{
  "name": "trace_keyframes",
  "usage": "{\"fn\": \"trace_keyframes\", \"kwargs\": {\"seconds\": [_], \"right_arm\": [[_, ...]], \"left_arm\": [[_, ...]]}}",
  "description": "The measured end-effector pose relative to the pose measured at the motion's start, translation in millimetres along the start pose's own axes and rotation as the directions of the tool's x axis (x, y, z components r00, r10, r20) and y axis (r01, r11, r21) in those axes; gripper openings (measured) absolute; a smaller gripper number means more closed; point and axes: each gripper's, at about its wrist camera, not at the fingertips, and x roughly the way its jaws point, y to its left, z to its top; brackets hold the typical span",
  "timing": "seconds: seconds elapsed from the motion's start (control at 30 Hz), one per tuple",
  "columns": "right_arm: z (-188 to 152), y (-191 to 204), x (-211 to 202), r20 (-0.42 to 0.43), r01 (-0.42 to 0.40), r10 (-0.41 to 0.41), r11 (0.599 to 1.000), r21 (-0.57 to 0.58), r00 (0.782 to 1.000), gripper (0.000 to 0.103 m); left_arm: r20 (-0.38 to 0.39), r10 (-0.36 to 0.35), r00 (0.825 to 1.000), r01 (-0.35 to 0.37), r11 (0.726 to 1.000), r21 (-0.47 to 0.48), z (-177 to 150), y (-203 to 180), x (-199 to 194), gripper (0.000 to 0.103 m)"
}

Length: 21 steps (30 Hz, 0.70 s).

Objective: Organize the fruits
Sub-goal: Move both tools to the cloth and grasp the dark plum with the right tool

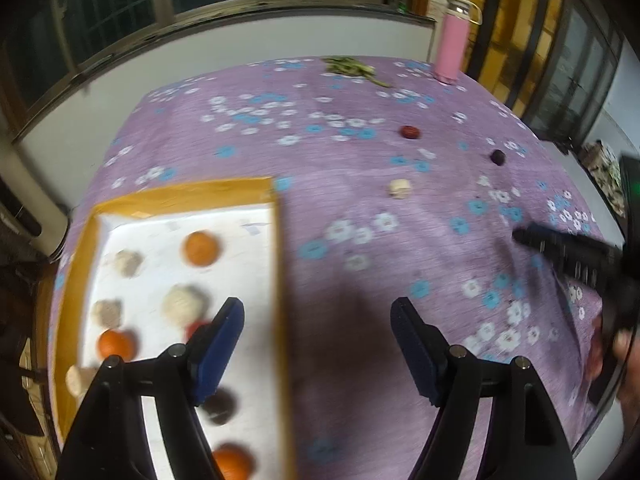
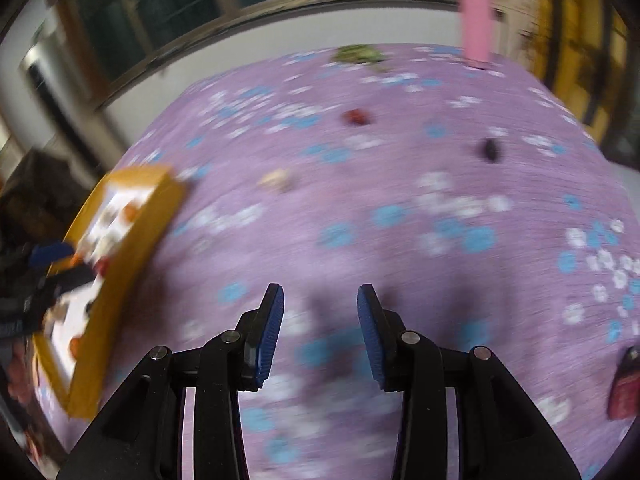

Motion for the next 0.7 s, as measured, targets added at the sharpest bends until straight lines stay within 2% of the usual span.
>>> {"fn": "trace_keyframes", "kwargs": {"seconds": [0.17, 0.33, 0.6, 0.7], "right_arm": [[34.6, -67.7, 2.9, 0.053, 0.062, -0.067, 0.994, 0.087, 0.996, 0.037], [70.0, -106.5, 31.1, 0.056, 0.076, -0.085, 0.987, 0.14, 0.995, 0.037], [89.1, -115.5, 72.7, 0.023, 0.103, -0.105, 0.991, 0.087, 0.994, 0.037], [90.8, -117.8, 75.4, 0.037, 0.101, -0.104, 0.991, 0.086, 0.994, 0.027]], "left_arm": [[-0.034, -0.022, 0.999, 0.022, 1.0, 0.01, 13.6, -29.8, 18.8, 0.078], [-0.044, -0.008, 0.999, 0.008, 1.0, 0.01, 23.8, -43.7, 31.4, 0.078], [-0.06, 0.022, 0.998, -0.024, 0.999, -0.024, 40.7, -46.7, 52.3, 0.078], [-0.07, 0.022, 0.997, -0.025, 0.999, -0.043, 49.1, -50.3, 65.4, 0.078]]}}
